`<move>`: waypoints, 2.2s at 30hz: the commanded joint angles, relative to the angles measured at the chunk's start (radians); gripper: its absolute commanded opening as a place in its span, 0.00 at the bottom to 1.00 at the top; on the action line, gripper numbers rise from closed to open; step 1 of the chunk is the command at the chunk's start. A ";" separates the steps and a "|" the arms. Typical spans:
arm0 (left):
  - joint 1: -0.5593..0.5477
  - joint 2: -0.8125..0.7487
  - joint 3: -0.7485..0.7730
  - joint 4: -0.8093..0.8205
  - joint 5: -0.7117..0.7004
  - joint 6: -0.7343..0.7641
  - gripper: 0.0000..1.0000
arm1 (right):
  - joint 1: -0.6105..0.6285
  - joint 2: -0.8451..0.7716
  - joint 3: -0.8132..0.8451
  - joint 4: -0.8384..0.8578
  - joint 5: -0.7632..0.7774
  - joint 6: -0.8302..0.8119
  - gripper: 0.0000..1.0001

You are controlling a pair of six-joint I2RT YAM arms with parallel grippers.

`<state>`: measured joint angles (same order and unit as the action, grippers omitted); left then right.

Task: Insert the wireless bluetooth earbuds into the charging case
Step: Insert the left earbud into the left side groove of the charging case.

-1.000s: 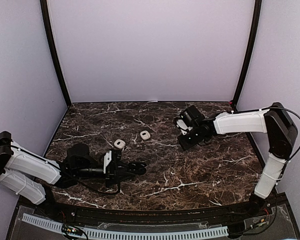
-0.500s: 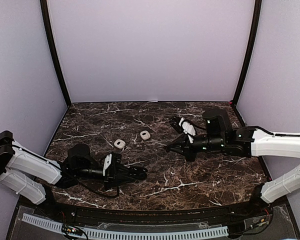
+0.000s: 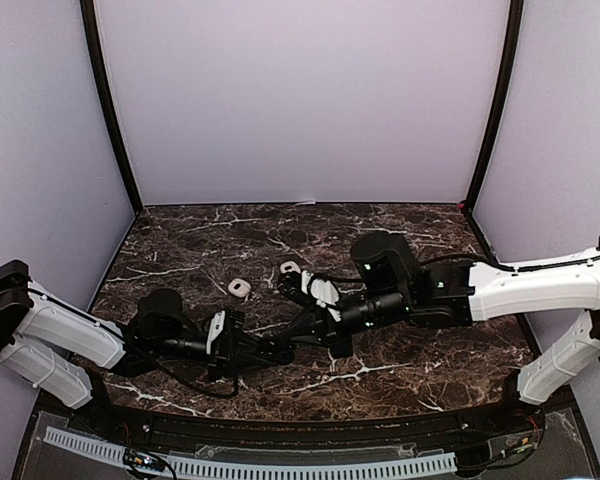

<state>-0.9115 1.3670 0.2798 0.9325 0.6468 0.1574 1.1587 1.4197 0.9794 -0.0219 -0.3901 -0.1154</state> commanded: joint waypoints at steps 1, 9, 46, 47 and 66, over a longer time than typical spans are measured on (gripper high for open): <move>0.005 -0.005 0.023 0.003 0.013 0.003 0.19 | 0.039 0.063 0.048 0.026 0.037 -0.023 0.00; 0.005 -0.006 0.027 -0.006 0.015 -0.001 0.19 | 0.066 0.127 0.094 -0.004 0.088 -0.049 0.00; 0.005 -0.011 0.029 -0.017 0.008 0.002 0.19 | 0.083 0.216 0.185 -0.112 0.162 -0.110 0.00; 0.005 -0.011 0.029 -0.017 0.007 0.002 0.19 | 0.084 0.214 0.185 -0.114 0.164 -0.110 0.00; 0.005 -0.019 0.025 -0.015 0.004 0.004 0.19 | 0.084 0.203 0.173 -0.140 0.140 -0.111 0.00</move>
<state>-0.9115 1.3670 0.2913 0.8803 0.6422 0.1562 1.2316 1.6249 1.1389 -0.1287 -0.2363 -0.2131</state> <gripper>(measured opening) 0.261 0.006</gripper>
